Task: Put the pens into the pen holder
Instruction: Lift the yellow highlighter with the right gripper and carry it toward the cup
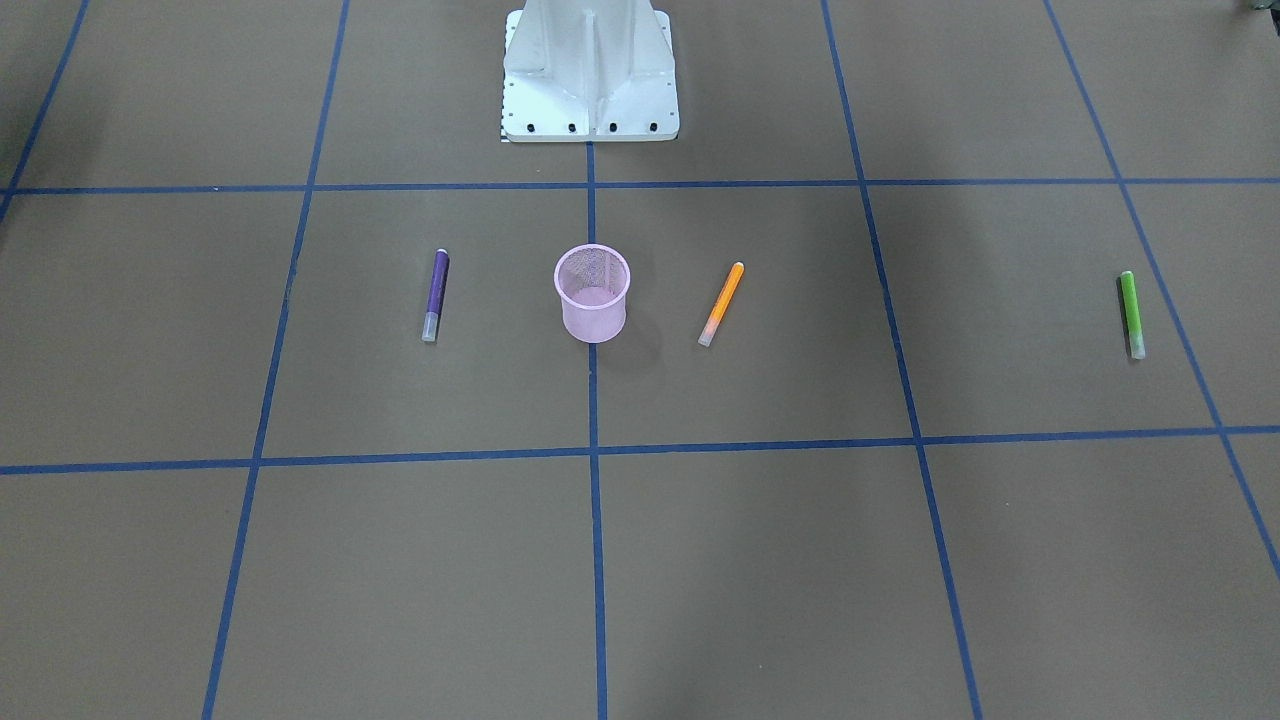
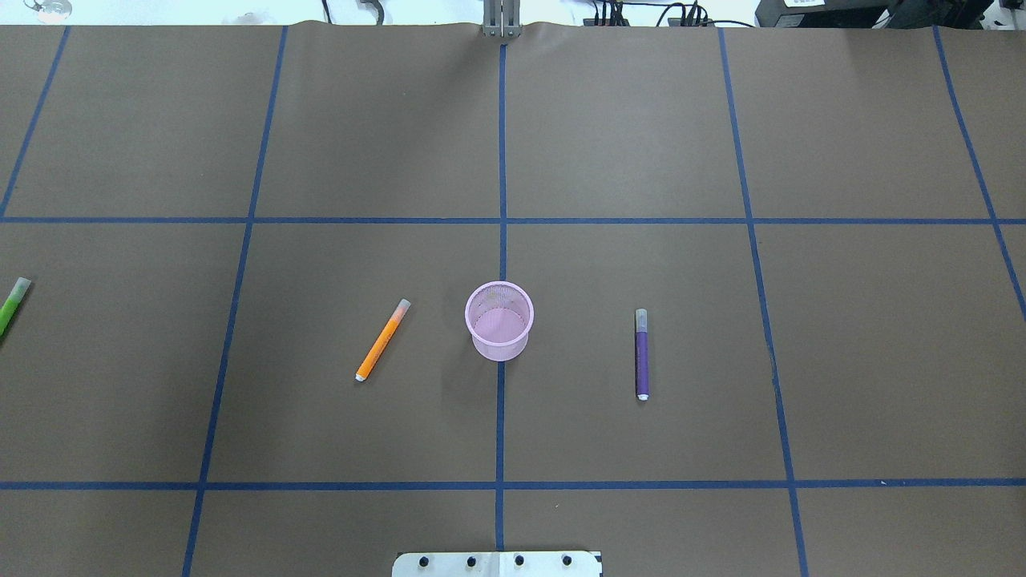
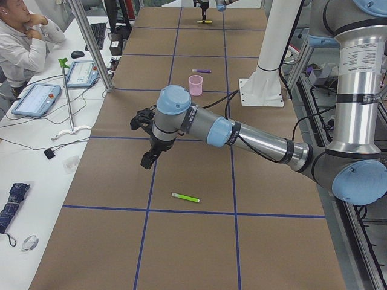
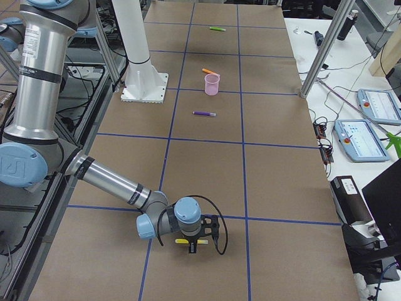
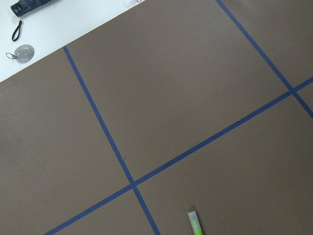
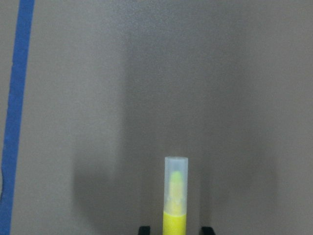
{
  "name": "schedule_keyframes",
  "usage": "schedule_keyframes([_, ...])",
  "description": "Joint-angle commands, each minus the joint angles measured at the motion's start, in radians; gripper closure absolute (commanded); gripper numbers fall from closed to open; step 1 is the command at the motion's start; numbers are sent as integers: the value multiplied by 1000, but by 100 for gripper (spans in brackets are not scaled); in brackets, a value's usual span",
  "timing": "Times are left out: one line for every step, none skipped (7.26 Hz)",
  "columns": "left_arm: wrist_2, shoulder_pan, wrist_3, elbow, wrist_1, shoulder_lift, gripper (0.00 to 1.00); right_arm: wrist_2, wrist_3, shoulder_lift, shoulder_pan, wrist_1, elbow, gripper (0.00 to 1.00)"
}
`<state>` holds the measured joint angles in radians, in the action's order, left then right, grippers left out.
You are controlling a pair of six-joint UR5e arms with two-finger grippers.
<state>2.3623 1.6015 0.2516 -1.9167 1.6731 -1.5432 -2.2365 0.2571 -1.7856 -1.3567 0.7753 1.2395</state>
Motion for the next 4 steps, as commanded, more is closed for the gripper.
schedule_keyframes([0, 0, -2, 1, 0, 0, 0, 0, 1, 0, 4, 1, 0, 95])
schedule_keyframes([0, 0, -2, 1, -1, 0, 0, 0, -2, 0, 4, -2, 4, 100])
schedule_keyframes([0, 0, -2, -1, 0, 0, 0, 0, -7, 0, 4, -2, 14, 100])
schedule_keyframes([0, 0, -2, -1, 0, 0, 0, 0, -10, 2, 4, -48, 17, 100])
